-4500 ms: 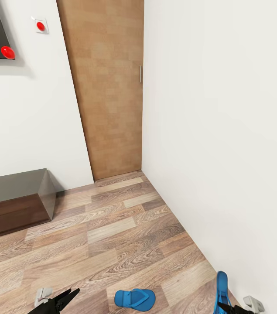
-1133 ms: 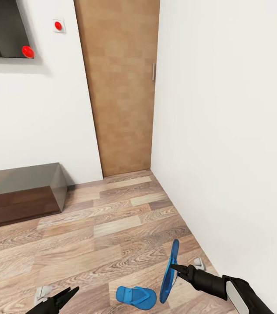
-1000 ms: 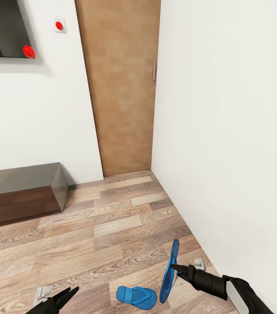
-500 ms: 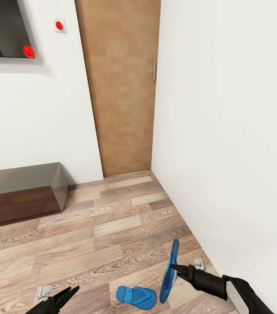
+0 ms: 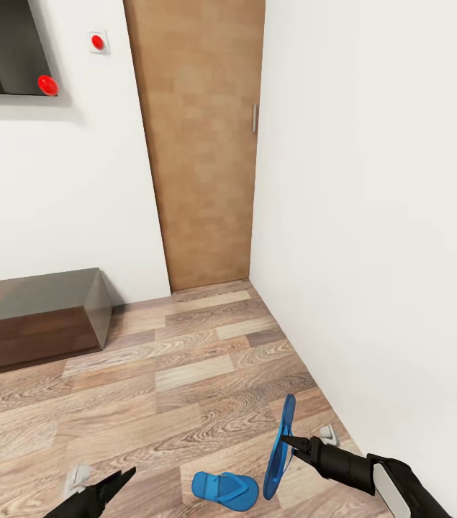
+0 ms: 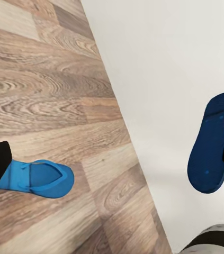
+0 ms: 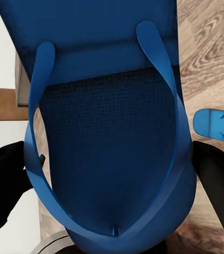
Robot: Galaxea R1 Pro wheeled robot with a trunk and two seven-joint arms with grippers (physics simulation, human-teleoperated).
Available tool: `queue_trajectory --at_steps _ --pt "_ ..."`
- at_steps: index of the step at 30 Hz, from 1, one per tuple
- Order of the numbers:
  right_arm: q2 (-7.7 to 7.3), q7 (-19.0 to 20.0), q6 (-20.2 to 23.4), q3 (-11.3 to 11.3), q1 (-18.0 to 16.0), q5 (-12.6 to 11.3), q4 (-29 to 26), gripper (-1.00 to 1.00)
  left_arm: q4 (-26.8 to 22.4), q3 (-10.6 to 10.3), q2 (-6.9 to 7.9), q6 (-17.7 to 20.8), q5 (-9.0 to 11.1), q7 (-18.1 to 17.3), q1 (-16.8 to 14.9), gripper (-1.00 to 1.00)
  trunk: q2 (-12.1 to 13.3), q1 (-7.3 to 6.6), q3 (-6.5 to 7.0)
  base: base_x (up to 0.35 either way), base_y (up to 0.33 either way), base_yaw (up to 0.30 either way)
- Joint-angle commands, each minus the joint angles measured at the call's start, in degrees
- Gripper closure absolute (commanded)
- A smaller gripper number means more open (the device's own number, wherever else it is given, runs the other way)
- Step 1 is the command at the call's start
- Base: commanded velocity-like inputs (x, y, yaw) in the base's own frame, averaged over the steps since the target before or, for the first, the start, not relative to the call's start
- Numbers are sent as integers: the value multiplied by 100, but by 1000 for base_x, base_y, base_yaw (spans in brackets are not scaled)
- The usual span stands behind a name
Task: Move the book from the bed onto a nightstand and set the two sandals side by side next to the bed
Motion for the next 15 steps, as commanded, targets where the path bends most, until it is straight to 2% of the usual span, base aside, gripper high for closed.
queue_trajectory --at_steps 1,3,4,5,6,7,8,9,10,12,13,15 --pt "2 4 34 -6 -2 -21 0 100 -61 4 -47 196 28 167 -66 -100 -2 -1 -5 0 0 0" --pt "20 1 30 -4 -2 -21 0 100 -221 2 -134 580 66 587 -258 -100 -2 -1 -5 0 0 0" --pt "58 -2 29 -3 -2 -19 0 100 -329 3 -208 946 146 969 -439 -100 -2 -1 -5 0 0 0" --pt "111 -4 28 -3 -2 -12 0 100 -415 5 -289 1338 282 1415 -643 -100 -2 -1 -5 0 0 0" --pt "138 -6 28 -3 -2 -6 0 100 -454 4 -329 1523 370 1656 -745 -100 -2 -1 -5 0 0 0" --pt "183 -8 27 -2 -2 4 0 100 -533 2 -418 1815 580 2164 -935 -100 -2 -1 -5 0 0 0" --pt "201 -8 27 -2 -2 8 0 100 -577 2 -469 1920 704 2429 -1018 -100 -2 -1 -5 0 0 0" --pt "230 -9 27 -2 -2 13 0 100 -687 1 -587 2072 980 2963 -1150 -100 -2 -1 -5 0 0 0" --pt "239 -10 27 -2 -2 17 0 100 -758 0 -651 2126 1130 3224 -1198 -100 -2 -1 -5 0 0 0" --pt "260 -11 27 -3 -2 21 0 100 -1164 -8 -911 2255 1747 4262 -1315 -100 -2 -1 -5 0 0 0" --pt "262 -11 27 -5 -2 21 0 100 -1275 -11 -972 2272 1892 4520 -1332 -100 -2 -1 -5 0 0 0" --pt "269 -6 27 -8 -2 21 0 100 -1660 -25 -1216 2314 2419 5532 -1372 -100 -2 -1 -5 0 0 0"
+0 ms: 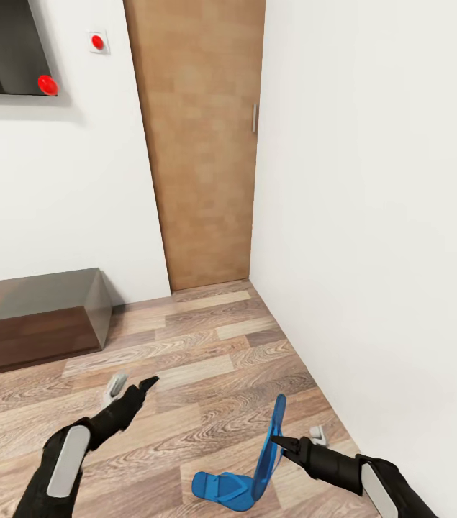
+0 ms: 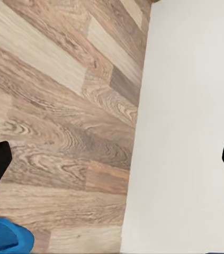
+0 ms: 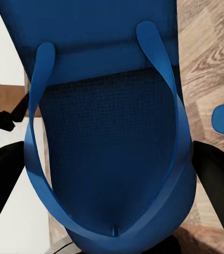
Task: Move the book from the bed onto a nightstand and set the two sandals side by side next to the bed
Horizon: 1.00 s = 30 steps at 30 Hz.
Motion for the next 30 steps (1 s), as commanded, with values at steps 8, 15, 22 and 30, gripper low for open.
queue_trajectory --at_steps 8,15,22,30 --pt "-3 17 36 -21 -2 -42 -7 100 -1062 -57 -644 -668 2127 3808 -33 -100 -2 -1 -5 0 0 0" --pt "-7 47 42 -31 -2 -60 -8 100 -1183 -717 -657 -1969 2755 5235 -33 -100 -2 -1 -5 0 0 0" --pt "-55 77 79 -57 -1 -104 -7 100 -1113 -1004 -655 -2456 2800 5371 -33 -100 -2 -1 -5 0 0 0" --pt "-366 75 104 -67 6 -1097 11 100 -1094 -1032 -639 -2456 2824 5389 -33 -100 -2 -1 -5 0 0 0"
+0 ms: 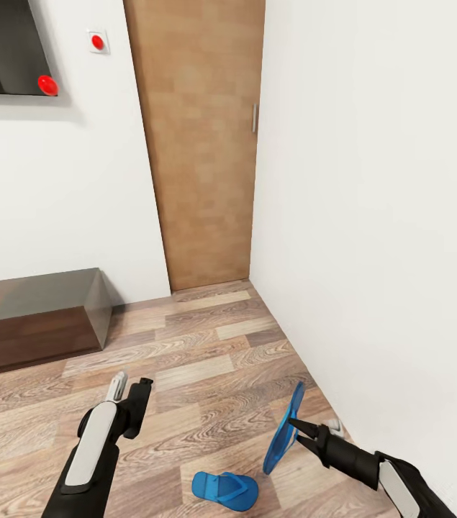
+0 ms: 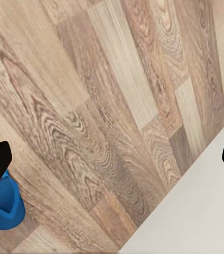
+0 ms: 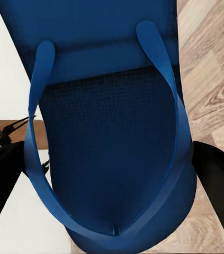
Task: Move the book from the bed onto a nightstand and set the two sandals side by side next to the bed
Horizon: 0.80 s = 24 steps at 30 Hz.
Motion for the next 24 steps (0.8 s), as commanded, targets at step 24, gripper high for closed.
queue_trajectory --at_steps 24 --pt "-32 5 45 0 -1 -66 2 100 -13 -5 -10 44 22 17 -4 -100 -122 65 -59 0 0 0"
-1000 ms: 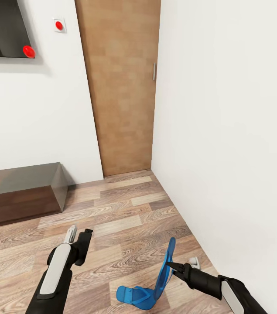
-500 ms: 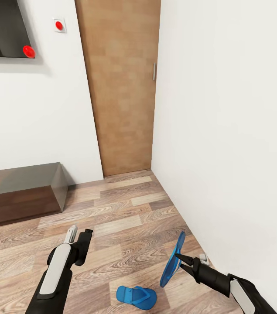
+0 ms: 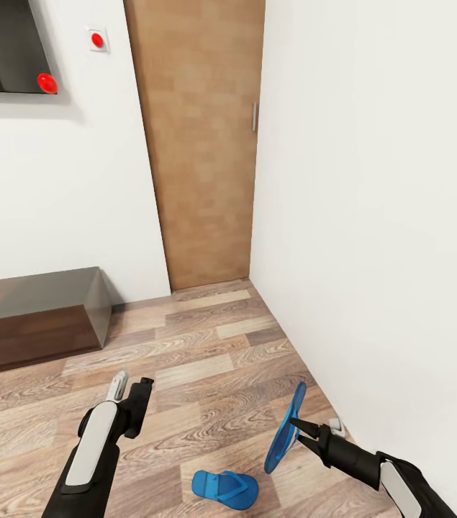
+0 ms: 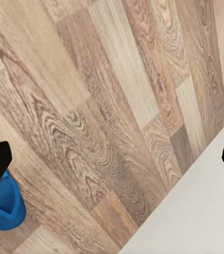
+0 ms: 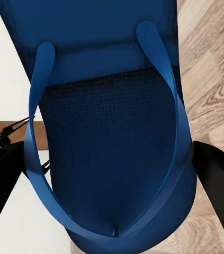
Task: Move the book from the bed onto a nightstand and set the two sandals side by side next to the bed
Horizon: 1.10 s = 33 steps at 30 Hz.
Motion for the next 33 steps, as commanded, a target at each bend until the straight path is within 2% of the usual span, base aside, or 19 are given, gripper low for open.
queue_trajectory --at_steps 1,4,8,11,15,29,33 --pt "-3 7 40 -9 -3 -28 0 100 -9 15 -5 38 17 25 -4 -100 -44 21 -24 0 0 0" --pt "-182 8 43 -9 -3 -28 2 100 -10 11 -2 42 18 25 -4 -100 -164 87 -78 0 0 0" --pt "-213 6 42 2 -3 -28 5 100 -12 11 1 45 20 25 -4 -100 -325 175 -149 0 0 0" --pt "-200 -6 20 10 -3 -15 3 100 -12 11 9 48 21 25 -4 -100 -445 241 -203 0 0 0" --pt "-185 -9 1 14 -3 -18 -1 100 -11 11 15 49 22 25 -4 -100 -450 251 -292 0 0 0" --pt "-172 -10 14 18 -3 -19 -2 100 -4 6 8 47 14 12 -4 -100 -450 251 -292 0 0 0" --pt "-172 -8 15 18 -3 -19 -2 100 9 -119 8 44 13 8 -4 -100 -450 251 -292 0 0 0"
